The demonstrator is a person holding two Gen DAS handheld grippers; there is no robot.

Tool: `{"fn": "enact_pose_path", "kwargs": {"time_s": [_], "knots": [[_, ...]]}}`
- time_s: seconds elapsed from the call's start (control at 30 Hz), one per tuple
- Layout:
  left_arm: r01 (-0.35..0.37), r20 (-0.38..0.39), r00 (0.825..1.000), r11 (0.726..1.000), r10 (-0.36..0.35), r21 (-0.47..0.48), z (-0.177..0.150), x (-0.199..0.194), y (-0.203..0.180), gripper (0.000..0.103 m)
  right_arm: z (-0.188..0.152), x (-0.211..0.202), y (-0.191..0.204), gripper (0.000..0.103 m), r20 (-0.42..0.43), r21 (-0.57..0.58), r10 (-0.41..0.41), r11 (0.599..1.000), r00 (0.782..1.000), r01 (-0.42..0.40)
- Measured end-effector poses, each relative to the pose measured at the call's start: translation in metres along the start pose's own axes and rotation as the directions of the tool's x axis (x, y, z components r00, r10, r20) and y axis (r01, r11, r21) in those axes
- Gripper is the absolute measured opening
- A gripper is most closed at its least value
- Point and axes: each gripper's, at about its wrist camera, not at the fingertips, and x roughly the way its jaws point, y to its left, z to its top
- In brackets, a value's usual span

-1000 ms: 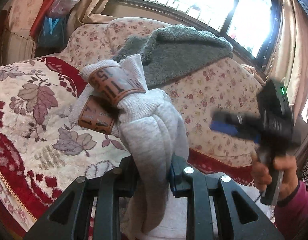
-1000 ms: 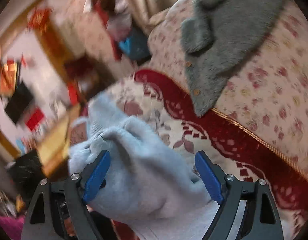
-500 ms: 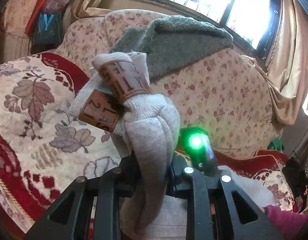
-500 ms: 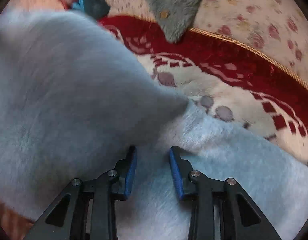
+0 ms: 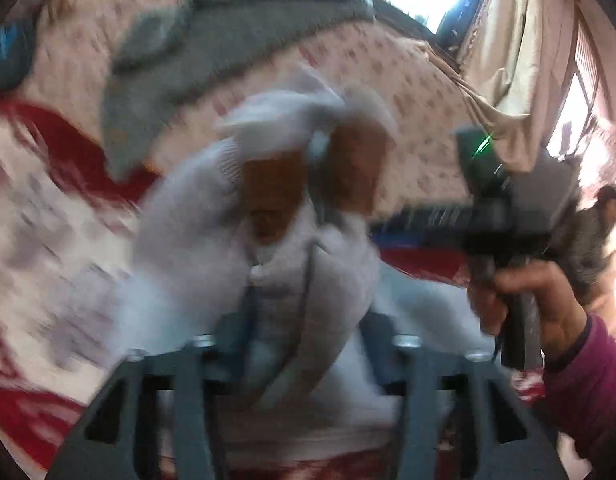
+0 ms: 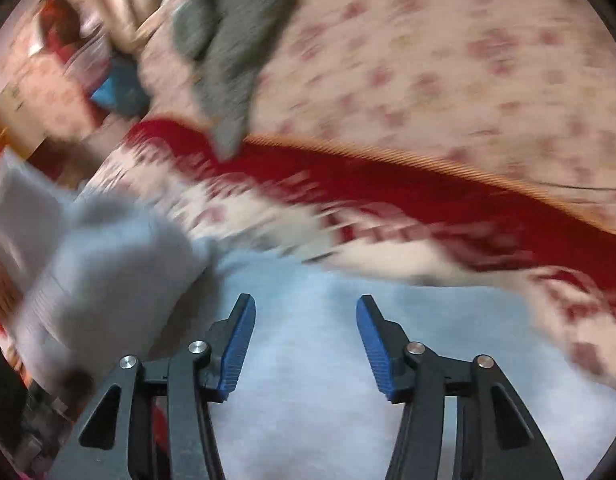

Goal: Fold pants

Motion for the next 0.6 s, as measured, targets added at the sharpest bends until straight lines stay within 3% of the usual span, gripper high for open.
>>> {"fn": "enact_pose_path", "kwargs": {"time_s": [0.07,0.1,0.17,0.27,0.43,0.6], "knots": [[0.073,-0.049,0.996,0.993,-0.078,-0.092,-0.011,0.020,0.000,0.080,-0.001,-0.030,-0.013,0.061,0.057,0.049,0.018,0.999,0.998,-0.020],[0.075,-0.058,0.995,0.992,-0.081,-0.098,-0.014,0.024,-0.003,0.080,-0.001,-0.037,-0.017,0.065,0.076,0.054,0.028,0.998,0.997,-0.033],[0.050,-0.053,0.997,0.997,-0.052,-0.051,-0.017,0.023,-0.017,0.080,-0.004,-0.052,-0.012,0.072,0.094,0.040,0.054,0.998,0.994,-0.058],[0.054,-0.031,0.998,0.998,-0.054,-0.010,-0.016,0.008,-0.031,0.086,-0.012,-0.056,0.015,0.073,0.069,-0.030,0.092,0.995,0.993,-0.091],[-0.031,0.016,0.999,0.999,0.031,0.013,-0.007,-0.016,-0.026,0.088,-0.025,-0.037,0.047,0.073,0.030,-0.103,0.143,0.985,0.989,-0.139],[-0.077,-0.003,0.997,0.996,0.077,-0.034,-0.006,-0.010,-0.008,0.088,-0.017,0.002,0.072,0.073,-0.010,-0.121,0.181,0.976,0.984,-0.180]]}}
